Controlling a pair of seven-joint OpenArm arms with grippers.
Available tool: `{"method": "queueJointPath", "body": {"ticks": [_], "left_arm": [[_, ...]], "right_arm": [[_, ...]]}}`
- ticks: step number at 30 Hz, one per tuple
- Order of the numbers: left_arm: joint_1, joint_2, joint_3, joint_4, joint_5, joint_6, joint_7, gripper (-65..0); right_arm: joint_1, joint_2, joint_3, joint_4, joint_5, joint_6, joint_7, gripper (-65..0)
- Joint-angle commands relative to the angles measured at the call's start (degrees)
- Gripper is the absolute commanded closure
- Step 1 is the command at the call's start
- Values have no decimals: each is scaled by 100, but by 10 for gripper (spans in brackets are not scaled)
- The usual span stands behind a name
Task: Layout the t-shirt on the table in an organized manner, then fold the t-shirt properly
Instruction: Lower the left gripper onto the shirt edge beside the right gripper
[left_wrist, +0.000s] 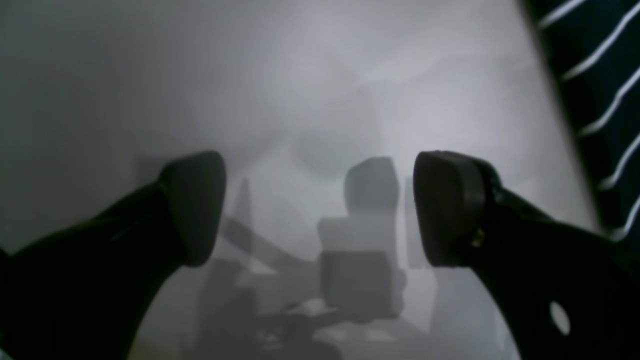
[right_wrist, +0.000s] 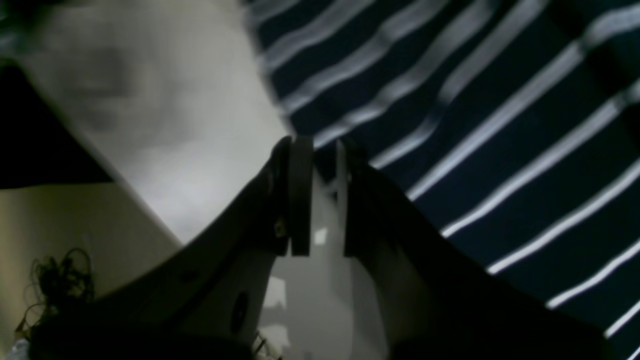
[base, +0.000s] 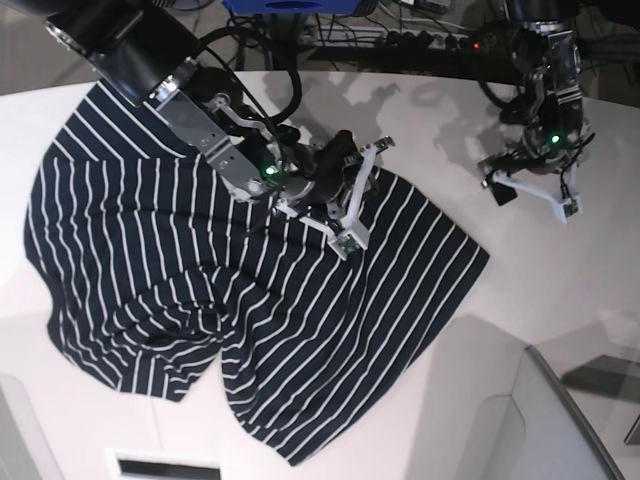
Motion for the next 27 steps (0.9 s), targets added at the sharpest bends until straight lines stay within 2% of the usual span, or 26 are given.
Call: {"method": "queueJointPath", "body": {"ticks": [1,6,7,10,11,14,16,21,27], "left_arm": [[-184,-48,-27,-68,36,20,-107,-569],[-703,66,43,-833,18,-15,-731,-569],[-765,136,43,-886,-34,-156,-766,-569],[-791,172,-18,-833,-518,-956,-757,-569],[-773,154,-18,-824,-702,-1035,-757,-569],[-791,145,8,-850,-1151,-1079,-757,-569],[-844,145,34,-850,-1239,-1079,-757,-569],[-1274,172,34,-1114,-1212,-1061,-757,-569],[-1925,189,43,-2125,-1212,-1052,-766,-569]], "right_arm": [[62,16,28,219,-5,8,68,-78],[1,218,37,597,-5,8,77,-78],[1,236,37,615,-14,8,77,-78],[1,315,37,597,-14,8,77,-78],[1,332,37,597,-14,8,77,-78],[1,403,37,597,-14,8,77,-78],[10,455,37,597,-14,8,77,-78],[18,491,37,597,-14,8,77,-78],[1,491,37,597,-14,8,77,-78]]}}
